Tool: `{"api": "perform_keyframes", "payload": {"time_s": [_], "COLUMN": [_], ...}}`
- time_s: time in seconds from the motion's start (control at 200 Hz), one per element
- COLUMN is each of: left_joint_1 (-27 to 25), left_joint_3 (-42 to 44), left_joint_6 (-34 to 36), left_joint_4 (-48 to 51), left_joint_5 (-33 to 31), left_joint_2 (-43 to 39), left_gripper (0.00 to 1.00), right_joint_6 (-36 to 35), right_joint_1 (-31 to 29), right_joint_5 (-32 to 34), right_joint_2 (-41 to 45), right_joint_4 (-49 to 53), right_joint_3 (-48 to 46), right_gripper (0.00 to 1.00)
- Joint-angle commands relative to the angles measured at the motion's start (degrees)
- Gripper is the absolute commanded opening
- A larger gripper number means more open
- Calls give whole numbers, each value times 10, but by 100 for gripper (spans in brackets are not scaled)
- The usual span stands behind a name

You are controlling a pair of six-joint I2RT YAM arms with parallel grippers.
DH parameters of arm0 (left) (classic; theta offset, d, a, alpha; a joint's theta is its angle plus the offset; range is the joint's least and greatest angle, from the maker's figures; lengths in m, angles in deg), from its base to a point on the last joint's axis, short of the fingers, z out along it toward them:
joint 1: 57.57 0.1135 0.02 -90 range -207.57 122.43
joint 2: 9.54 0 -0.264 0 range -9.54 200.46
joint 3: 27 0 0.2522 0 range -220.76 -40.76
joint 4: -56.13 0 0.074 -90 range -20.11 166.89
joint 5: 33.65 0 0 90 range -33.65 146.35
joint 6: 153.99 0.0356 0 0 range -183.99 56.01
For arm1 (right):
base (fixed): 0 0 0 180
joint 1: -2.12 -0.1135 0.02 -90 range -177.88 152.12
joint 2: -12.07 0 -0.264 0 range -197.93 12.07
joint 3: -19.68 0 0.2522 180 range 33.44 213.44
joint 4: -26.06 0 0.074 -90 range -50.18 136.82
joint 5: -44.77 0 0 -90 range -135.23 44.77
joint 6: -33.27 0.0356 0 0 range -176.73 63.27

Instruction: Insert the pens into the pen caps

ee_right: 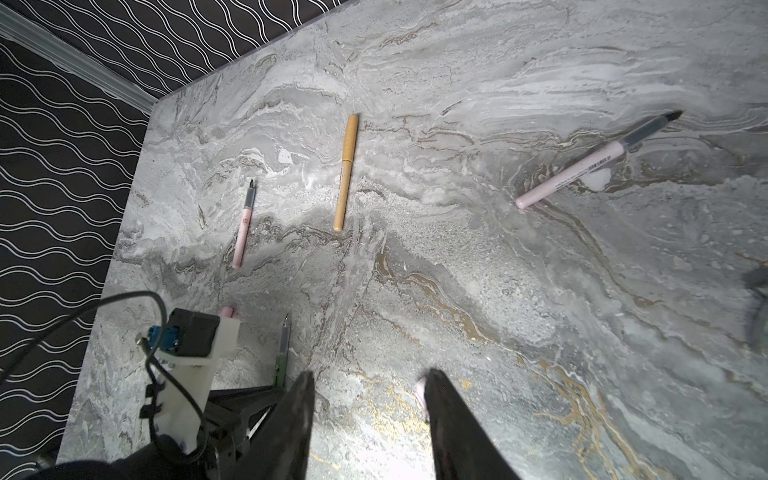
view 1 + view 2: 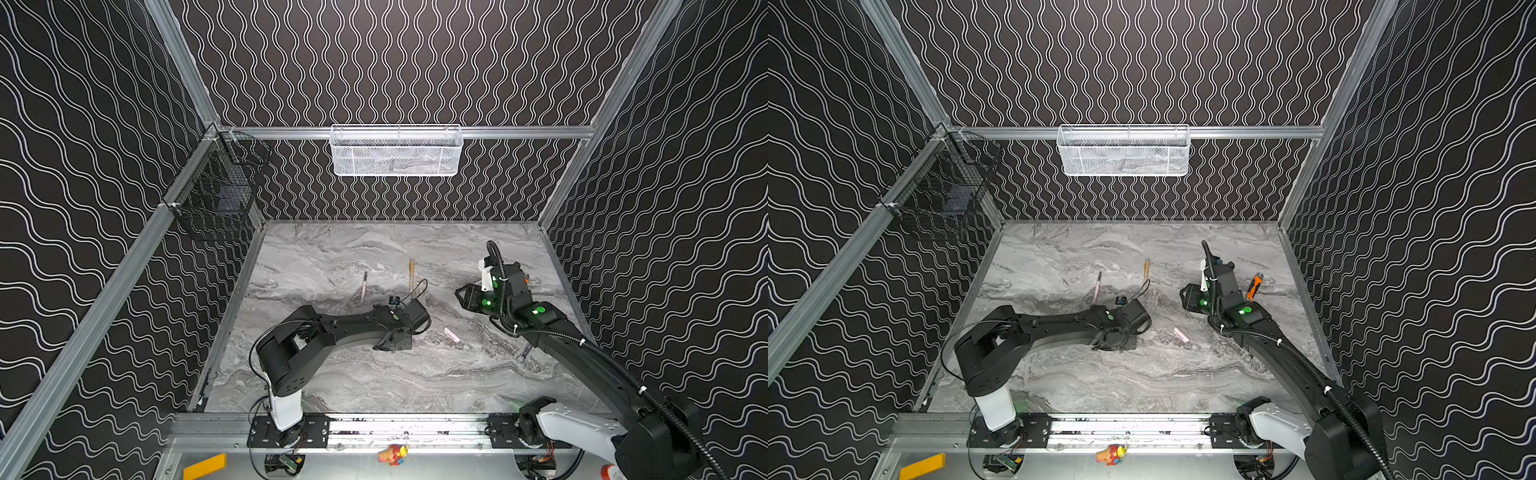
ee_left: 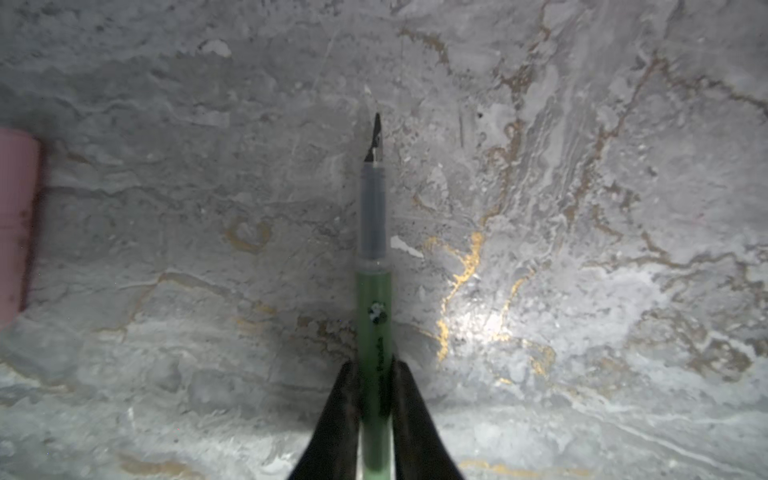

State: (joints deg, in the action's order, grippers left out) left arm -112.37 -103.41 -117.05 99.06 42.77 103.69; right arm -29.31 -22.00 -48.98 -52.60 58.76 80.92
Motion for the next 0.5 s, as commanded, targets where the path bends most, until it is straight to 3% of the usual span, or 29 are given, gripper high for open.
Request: {"api": "perform_keyframes", "payload": {"time_s": [0.0,0.155,0.34,0.496], "left_joint_1": [0,0,4,78], "left_joint_3": [-9,-28,-61,-47], "left_joint_6": [-1,21,62,106], "left_joint_4": [7,30,67,92], "left_joint_5": [1,-7,-24,-12], "left_joint_2": [-3,-33,-93,-196], "left_gripper": [31,46,53,54], "right_joint_6": [6,7,5,19], "right_joint_1": [0,-1,-6,-68], "right_joint_5": [5,-4,-27,-18], "right_joint_2": [3,-4,-16,-43], "right_joint_4": [7,6,10,-9], "right_joint_3": [4,11,24,32], "right_gripper": [47,47,47,45]}}
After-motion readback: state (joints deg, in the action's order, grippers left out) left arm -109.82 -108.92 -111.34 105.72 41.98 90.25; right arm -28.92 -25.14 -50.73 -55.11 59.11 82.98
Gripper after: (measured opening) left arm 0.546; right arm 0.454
